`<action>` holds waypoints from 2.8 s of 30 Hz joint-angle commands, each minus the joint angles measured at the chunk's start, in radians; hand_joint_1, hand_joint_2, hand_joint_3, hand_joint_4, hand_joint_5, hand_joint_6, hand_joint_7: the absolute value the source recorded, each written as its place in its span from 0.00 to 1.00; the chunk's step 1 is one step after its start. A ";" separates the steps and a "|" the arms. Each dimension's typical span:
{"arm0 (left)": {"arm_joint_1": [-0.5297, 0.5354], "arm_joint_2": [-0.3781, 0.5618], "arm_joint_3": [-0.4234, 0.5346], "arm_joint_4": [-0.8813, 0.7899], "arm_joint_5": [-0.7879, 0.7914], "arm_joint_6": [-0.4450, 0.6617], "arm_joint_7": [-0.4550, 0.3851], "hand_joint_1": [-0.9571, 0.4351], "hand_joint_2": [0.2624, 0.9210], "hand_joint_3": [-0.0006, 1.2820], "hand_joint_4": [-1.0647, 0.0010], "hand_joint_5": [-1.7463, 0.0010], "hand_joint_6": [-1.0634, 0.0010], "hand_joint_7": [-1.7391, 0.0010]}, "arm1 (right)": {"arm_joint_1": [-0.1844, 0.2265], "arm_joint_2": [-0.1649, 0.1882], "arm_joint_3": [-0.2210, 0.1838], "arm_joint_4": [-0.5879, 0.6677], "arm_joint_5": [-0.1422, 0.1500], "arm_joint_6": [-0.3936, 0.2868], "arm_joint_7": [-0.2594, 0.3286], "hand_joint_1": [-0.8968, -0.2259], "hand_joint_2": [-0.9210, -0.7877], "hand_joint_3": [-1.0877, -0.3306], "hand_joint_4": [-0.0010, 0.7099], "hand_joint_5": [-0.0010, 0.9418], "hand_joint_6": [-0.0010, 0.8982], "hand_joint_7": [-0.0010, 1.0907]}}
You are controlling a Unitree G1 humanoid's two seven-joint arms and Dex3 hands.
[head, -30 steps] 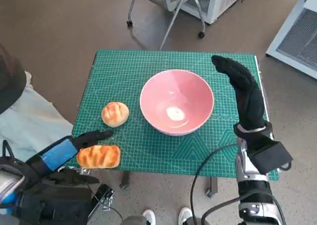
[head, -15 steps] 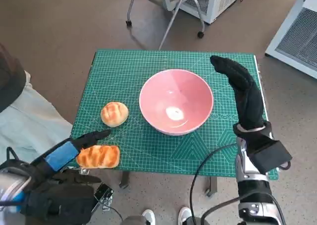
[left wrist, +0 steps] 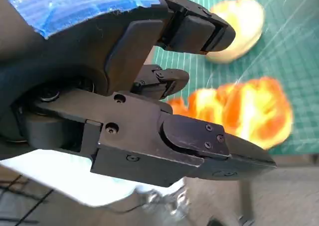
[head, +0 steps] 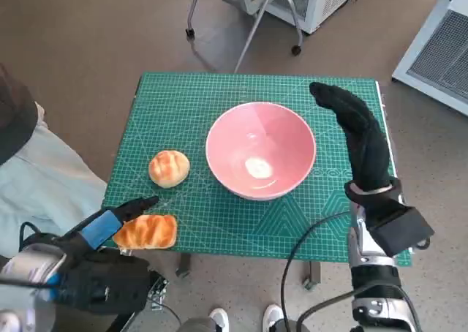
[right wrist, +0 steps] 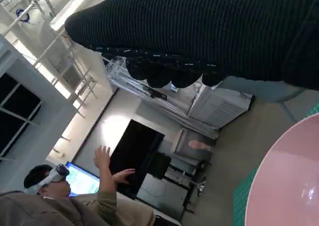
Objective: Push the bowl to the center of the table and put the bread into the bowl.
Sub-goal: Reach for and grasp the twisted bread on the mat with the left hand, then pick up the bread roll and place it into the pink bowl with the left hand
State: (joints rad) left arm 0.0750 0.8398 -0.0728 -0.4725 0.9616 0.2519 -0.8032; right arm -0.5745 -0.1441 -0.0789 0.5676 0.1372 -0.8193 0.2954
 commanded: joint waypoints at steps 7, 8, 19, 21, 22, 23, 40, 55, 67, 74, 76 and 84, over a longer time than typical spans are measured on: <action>-0.094 -0.024 -0.121 0.207 0.112 -0.051 0.078 0.69 0.88 0.08 0.63 0.98 0.54 0.98 | 0.005 -0.003 0.000 0.016 0.005 0.009 0.014 0.49 0.00 0.26 0.38 0.21 0.00 0.81; -0.104 -0.026 -0.130 0.227 0.115 -0.059 0.087 0.70 0.90 0.09 0.61 0.98 0.53 0.98 | 0.005 -0.003 0.000 0.016 0.004 0.009 0.014 0.49 0.00 0.26 0.38 0.21 0.00 0.81; -0.203 -0.022 -0.208 0.460 0.133 -0.172 0.264 0.78 0.98 0.24 0.52 0.42 0.48 0.63 | 0.004 -0.004 0.000 0.017 0.002 0.006 0.015 0.49 0.00 0.26 0.36 0.24 0.00 0.81; -0.228 -0.008 -0.223 0.493 0.142 -0.206 0.299 0.74 0.99 0.23 0.52 0.30 0.57 0.43 | 0.007 -0.005 0.000 0.012 0.002 0.006 0.015 0.49 0.00 0.26 0.36 0.24 0.00 0.81; -0.236 -0.001 -0.227 0.499 0.143 -0.220 0.309 0.72 0.99 0.20 0.49 0.27 0.58 0.37 | 0.008 -0.005 0.000 0.010 0.003 0.007 0.015 0.50 0.00 0.26 0.35 0.24 0.00 0.81; -0.242 0.003 -0.230 0.505 0.142 -0.228 0.317 0.71 0.99 0.19 0.48 0.27 0.58 0.35 | 0.009 -0.005 0.000 0.009 0.003 0.007 0.016 0.50 0.00 0.26 0.35 0.25 0.00 0.81; -0.261 0.058 -0.010 0.210 -0.102 -0.242 0.214 0.69 0.97 0.04 0.28 0.39 0.39 0.33 | 0.016 -0.007 -0.005 0.011 0.008 0.002 0.015 0.51 0.00 0.25 0.32 0.29 0.00 0.81; -0.531 -0.010 0.058 0.037 -0.305 -0.151 0.097 0.69 0.93 0.02 0.23 0.39 0.24 0.46 | -0.003 -0.019 -0.019 0.039 0.004 -0.002 0.009 0.50 0.00 0.25 0.30 0.33 0.00 0.81; -0.807 -0.186 -0.136 0.333 -0.251 -0.346 0.334 0.69 0.97 0.02 0.29 0.37 0.32 0.39 | -0.018 -0.022 -0.032 0.075 -0.022 -0.034 -0.012 0.48 0.00 0.25 0.29 0.35 0.00 0.80; -0.942 -0.286 -0.240 0.620 -0.210 -0.498 0.499 0.69 0.99 0.02 0.31 0.36 0.33 0.37 | -0.018 -0.031 -0.046 0.088 -0.021 -0.046 -0.016 0.46 0.00 0.27 0.29 0.36 0.00 0.79; -0.980 -0.314 -0.266 0.714 -0.197 -0.526 0.535 0.69 0.99 0.02 0.31 0.36 0.34 0.37 | -0.015 -0.034 -0.050 0.088 -0.020 -0.047 -0.017 0.46 0.00 0.27 0.29 0.36 0.00 0.79; -1.110 -0.407 -0.369 1.056 -0.124 -0.581 0.655 0.69 1.00 0.04 0.38 0.33 0.36 0.35 | 0.000 -0.040 -0.061 0.082 -0.015 -0.049 -0.024 0.45 0.00 0.30 0.32 0.32 0.00 0.78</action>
State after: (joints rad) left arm -0.9666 0.4651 -0.3979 0.4532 0.8042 -0.3061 -0.2063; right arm -0.6011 -0.1767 -0.1301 0.6371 0.1190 -0.8732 0.2829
